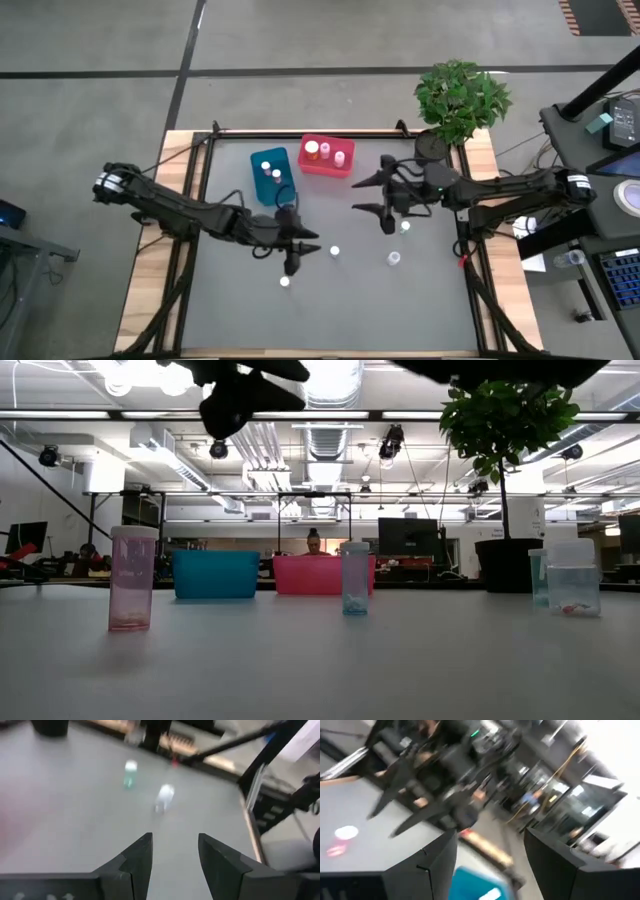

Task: Pick and place medicine bottles into bin by pill shape (circle, oval)
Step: Put the violet tablet bottle into the blue bin

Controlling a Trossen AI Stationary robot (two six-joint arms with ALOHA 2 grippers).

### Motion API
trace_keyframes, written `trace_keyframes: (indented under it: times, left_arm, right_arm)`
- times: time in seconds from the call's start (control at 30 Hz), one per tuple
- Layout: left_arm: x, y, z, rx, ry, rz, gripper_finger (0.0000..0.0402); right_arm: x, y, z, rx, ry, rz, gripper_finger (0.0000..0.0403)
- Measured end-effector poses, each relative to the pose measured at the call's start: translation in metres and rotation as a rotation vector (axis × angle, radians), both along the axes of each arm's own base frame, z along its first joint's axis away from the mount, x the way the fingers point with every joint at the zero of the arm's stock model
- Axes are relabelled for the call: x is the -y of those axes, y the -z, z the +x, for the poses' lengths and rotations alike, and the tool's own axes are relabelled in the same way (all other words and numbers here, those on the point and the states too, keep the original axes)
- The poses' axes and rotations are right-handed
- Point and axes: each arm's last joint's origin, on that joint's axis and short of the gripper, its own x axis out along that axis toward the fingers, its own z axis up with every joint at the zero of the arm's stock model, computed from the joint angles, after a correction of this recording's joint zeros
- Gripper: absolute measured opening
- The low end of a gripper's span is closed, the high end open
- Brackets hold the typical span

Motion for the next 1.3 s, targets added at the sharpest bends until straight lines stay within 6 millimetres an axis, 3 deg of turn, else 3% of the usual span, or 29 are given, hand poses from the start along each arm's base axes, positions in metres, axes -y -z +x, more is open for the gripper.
trace_keyframes:
  times: [0.13, 0.53, 0.73, 0.93, 1.3]
  left_arm:
    - [0.006, -0.006, 0.007, -0.186, -0.046, -0.055, 0.0141]
    - [0.052, -0.001, 0.007, -0.802, 0.065, -0.194, 0.0141]
    - [0.073, 0.004, 0.005, -0.911, 0.111, -0.119, 0.0141]
    - [0.073, 0.017, 0.007, -0.952, 0.101, -0.077, 0.0146]
    - [0.076, 0.034, 0.015, -0.964, 0.137, 0.006, 0.0224]
  right_arm:
    - [-0.001, -0.01, -0.013, 0.094, 0.007, -0.06, 0.0219]
    - [0.003, -0.002, -0.026, 0.13, 0.027, -0.063, 0.0219]
    - [0.01, -0.001, -0.027, 0.119, 0.058, -0.037, 0.0219]
    - [0.014, 0.0, -0.027, 0.114, 0.073, -0.01, 0.0219]
    - [0.015, 0.0, -0.027, 0.111, 0.073, 0.005, 0.0219]
